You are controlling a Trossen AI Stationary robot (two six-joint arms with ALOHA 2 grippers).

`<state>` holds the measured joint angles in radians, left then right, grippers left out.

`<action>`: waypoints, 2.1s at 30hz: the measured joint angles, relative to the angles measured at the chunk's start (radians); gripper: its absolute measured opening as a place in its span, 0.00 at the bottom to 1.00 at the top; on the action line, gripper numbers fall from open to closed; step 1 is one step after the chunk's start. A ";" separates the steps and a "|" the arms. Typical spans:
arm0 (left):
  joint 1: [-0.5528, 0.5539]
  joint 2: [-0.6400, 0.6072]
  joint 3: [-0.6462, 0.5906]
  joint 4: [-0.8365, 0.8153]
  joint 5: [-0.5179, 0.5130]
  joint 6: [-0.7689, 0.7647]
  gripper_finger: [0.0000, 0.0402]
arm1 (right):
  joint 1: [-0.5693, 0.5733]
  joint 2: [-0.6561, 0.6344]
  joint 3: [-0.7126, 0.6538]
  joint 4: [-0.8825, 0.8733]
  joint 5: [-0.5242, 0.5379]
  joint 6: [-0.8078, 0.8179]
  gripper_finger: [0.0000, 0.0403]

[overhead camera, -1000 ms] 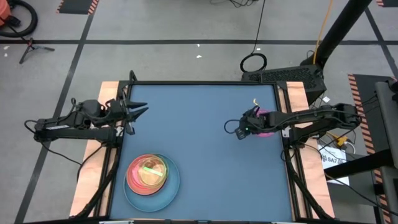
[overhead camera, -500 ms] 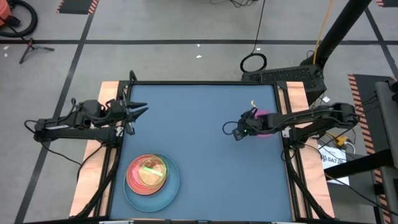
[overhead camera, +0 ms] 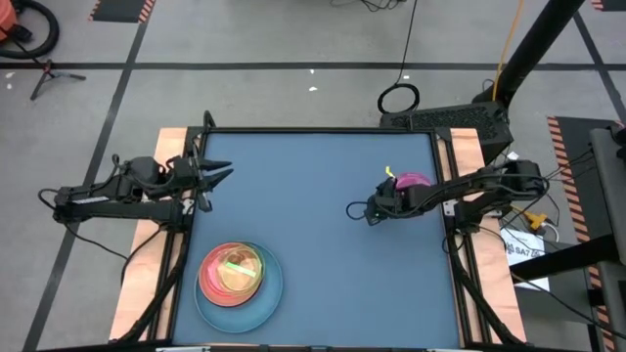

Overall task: Stack plastic plates
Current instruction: Stack the pink plate on top of the green plate

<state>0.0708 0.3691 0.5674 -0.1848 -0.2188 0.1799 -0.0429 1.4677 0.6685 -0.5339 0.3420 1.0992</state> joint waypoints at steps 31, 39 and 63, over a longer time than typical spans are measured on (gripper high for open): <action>0.000 0.000 -0.001 -0.004 0.000 0.018 0.22 | -0.056 0.157 0.203 -0.405 0.055 0.006 0.38; 0.000 0.000 -0.001 -0.004 0.000 0.021 0.22 | -0.055 0.228 0.208 -0.377 0.062 -0.004 0.24; 0.000 0.000 -0.001 0.002 0.000 0.021 0.22 | 0.084 0.181 0.543 -0.007 0.142 -0.626 0.01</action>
<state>0.0708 0.3691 0.5667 -0.1833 -0.2190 0.2010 0.0409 1.6485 1.2118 -0.5413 0.4840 0.4733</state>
